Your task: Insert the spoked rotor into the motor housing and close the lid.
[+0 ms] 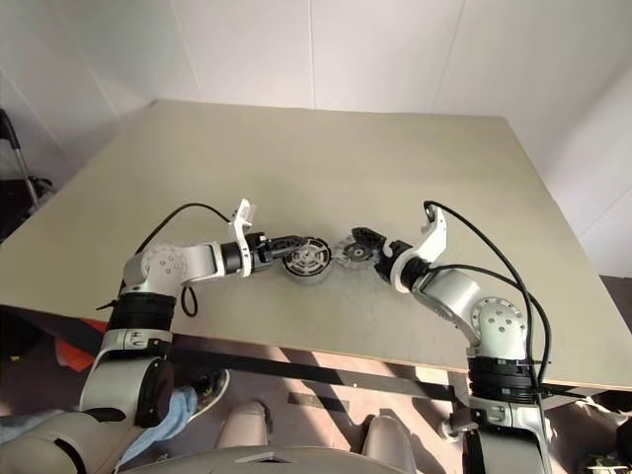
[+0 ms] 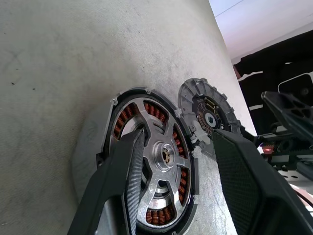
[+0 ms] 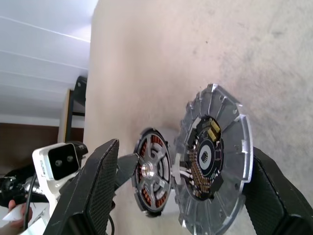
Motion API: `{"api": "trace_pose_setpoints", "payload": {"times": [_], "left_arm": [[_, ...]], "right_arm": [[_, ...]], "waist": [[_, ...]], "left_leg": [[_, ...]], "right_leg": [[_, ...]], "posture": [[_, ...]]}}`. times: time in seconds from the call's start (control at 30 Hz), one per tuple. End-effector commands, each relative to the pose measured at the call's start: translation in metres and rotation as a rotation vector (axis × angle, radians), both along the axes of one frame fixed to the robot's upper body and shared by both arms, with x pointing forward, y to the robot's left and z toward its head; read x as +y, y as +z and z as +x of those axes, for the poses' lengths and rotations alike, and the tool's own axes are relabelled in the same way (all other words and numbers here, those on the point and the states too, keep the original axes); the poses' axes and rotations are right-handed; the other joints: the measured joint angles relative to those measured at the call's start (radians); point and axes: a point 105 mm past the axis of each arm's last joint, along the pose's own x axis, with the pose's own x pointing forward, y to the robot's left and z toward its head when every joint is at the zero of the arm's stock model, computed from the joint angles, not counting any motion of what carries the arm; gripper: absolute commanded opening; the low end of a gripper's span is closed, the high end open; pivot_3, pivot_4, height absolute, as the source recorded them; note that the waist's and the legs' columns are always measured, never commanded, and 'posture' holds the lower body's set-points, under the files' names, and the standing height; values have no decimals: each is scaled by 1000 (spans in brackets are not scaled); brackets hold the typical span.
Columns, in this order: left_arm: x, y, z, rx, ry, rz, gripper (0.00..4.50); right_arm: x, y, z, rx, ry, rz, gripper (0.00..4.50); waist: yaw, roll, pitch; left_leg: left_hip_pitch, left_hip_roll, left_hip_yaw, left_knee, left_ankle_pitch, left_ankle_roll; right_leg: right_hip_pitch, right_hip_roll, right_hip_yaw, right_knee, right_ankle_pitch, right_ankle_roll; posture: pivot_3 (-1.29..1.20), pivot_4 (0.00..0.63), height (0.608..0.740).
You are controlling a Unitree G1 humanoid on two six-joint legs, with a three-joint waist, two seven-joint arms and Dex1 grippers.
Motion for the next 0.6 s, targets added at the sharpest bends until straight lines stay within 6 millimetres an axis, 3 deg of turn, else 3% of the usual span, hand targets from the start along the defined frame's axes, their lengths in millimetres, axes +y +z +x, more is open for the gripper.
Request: {"api": "trace_pose_setpoints", "payload": {"times": [0.03,0.2,0.4,0.6], "left_arm": [[2,9,3,-39,3,4,2366],[29,20,20,-83,99,11,2366],[70,36,40,-138,239,20,2366],[91,41,44,-156,309,26,2366]], "right_arm": [[9,27,8,-97,37,21,4153],[24,40,9,-121,105,20,4153],[69,70,3,-177,248,43,4153],[84,66,3,-158,301,28,4153]], "waist": [[0,0,0],[-2,0,0],[-4,1,0],[9,-1,1]], "left_leg": [[0,0,0,0,0,0],[0,0,0,0,0,0],[0,1,0,0,0,0],[-3,1,-2,0,0,0]], "right_leg": [[0,0,0,0,0,0],[0,0,0,1,0,-1],[-1,1,0,2,0,0],[-1,0,-3,2,4,-6]], "posture": [[0,0,740],[0,0,740],[0,0,740],[0,0,740]]}}
